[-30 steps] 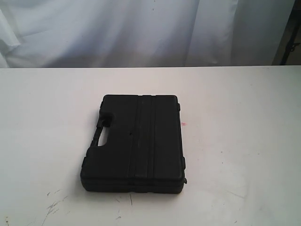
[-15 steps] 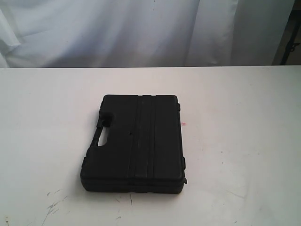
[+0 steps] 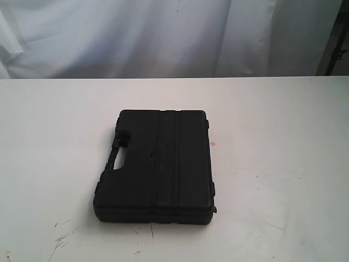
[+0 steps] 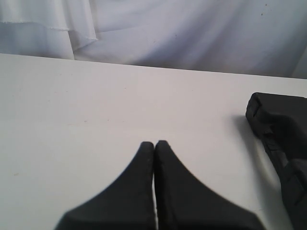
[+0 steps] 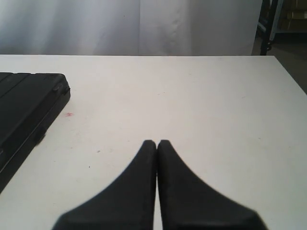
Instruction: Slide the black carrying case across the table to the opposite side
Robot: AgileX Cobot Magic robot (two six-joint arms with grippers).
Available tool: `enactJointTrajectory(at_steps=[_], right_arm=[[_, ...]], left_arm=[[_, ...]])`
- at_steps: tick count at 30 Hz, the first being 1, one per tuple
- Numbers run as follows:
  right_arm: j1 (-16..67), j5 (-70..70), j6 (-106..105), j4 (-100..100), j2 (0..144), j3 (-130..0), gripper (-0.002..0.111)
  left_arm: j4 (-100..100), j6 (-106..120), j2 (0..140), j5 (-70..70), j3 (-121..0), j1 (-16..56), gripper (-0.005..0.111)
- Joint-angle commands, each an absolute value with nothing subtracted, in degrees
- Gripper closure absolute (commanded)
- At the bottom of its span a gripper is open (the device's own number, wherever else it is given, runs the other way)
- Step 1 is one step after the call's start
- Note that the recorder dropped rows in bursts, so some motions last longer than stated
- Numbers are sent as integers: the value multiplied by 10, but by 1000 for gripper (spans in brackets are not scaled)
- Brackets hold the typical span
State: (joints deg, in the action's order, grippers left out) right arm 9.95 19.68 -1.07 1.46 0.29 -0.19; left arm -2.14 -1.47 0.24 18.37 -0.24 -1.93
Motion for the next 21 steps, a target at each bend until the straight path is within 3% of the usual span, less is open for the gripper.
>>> enactJointTrajectory(at_steps=[1,21], right_arm=[[97,198,-14,19,0,0,108],[97,198,-4,18,0,0,108]], left_arm=[[-24,-14,0,180,0,-20,107],[-24,-14,0,180,0,-20,107]])
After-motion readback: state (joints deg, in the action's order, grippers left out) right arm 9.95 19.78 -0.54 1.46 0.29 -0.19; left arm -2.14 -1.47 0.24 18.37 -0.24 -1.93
